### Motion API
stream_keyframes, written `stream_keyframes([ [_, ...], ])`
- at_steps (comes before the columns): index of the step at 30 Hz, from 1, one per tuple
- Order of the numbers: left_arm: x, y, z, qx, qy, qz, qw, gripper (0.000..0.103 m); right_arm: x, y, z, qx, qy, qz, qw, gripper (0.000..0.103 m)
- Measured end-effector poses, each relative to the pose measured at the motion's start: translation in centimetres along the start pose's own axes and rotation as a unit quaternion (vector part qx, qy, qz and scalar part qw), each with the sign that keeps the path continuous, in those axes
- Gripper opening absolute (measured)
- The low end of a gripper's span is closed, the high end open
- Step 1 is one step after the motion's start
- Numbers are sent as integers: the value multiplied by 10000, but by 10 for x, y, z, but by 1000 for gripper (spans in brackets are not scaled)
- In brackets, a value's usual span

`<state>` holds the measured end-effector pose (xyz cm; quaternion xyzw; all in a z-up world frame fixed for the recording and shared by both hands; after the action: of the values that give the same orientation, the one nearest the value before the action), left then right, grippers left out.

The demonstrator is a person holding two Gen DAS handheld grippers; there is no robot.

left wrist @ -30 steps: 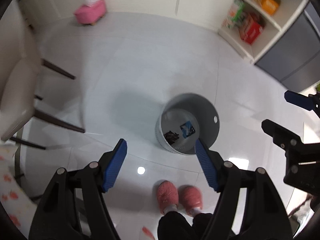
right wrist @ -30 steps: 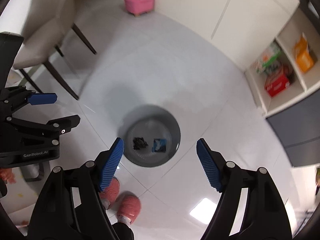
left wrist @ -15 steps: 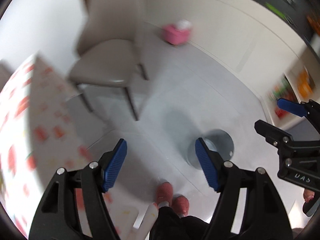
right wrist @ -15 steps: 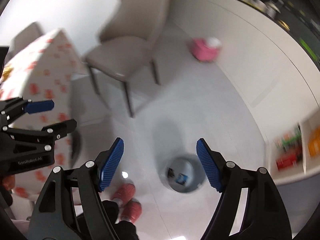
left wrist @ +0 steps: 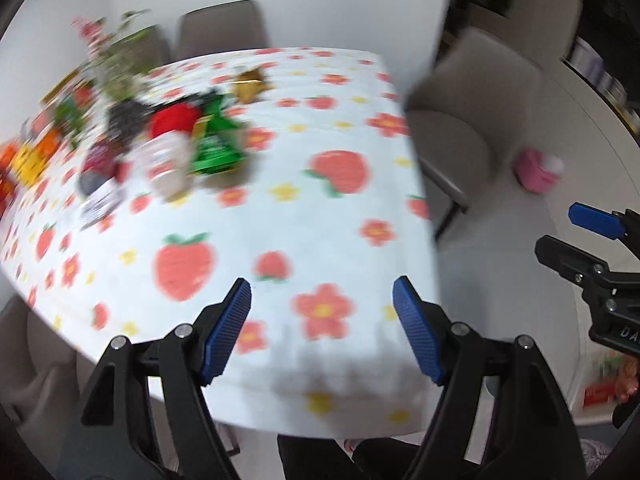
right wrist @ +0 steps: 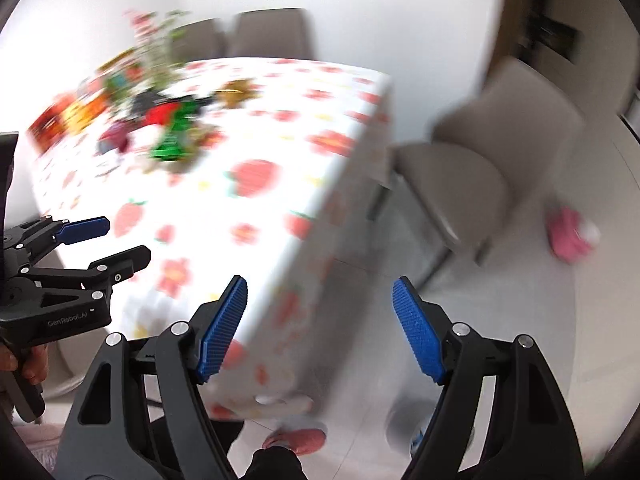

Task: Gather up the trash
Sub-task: 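Grasp the crumpled white paper with the left tool while the right tool grasps the plastic cup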

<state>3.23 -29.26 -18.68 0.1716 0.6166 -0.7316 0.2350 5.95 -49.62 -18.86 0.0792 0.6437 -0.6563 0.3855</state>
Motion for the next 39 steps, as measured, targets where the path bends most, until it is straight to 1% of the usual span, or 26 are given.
stream_keyframes([
  [2,5,-13,-31,-184,-290,116,9993,73,-20,0,-34,-200,-274,106,9994,73],
  [4,3,-24,-68,-321,-533,225,9978,73,-40,3,-68,-367,-495,217,9979,73],
  [8,-2,-40,-133,-475,-819,415,9946,73,-78,11,-136,-553,-772,392,9947,73],
  [10,-11,-44,-172,-488,-880,449,9939,73,-99,22,-170,-560,-810,400,9943,73],
  [14,-32,-43,-229,-508,-786,453,9946,73,-129,36,-221,-628,-743,322,9947,73],
  [16,-40,-42,-253,-501,-743,446,9950,73,-145,48,-246,-587,-698,281,9954,73],
  [19,-48,-36,-279,-422,-663,398,9961,73,-160,64,-273,-494,-712,228,9960,72],
  [23,-51,-14,-306,-407,-550,245,9974,73,-171,89,-298,-325,-800,79,9962,73],
  [28,-52,16,-331,-285,-598,47,9978,73,-179,121,-313,-136,-935,-101,9955,73],
  [33,-57,42,-342,-228,-571,-100,9981,73,-178,151,-322,-26,-1053,-331,9939,73],
  [39,-64,63,-351,-176,-663,-191,9975,73,-172,181,-327,71,-1186,-591,9912,73],
])
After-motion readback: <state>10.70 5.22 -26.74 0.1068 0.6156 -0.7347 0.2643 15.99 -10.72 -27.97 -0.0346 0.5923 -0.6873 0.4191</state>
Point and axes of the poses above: each gripper's, at about its wrist camera, not at the fingertips, and y roughly the way its jaws point, z to its right, x to its underside, the point moved 2 cm from there along y, roughly the way its jaws point, and after that the axes turned 11 degrees about x, right-handed, at the moved point
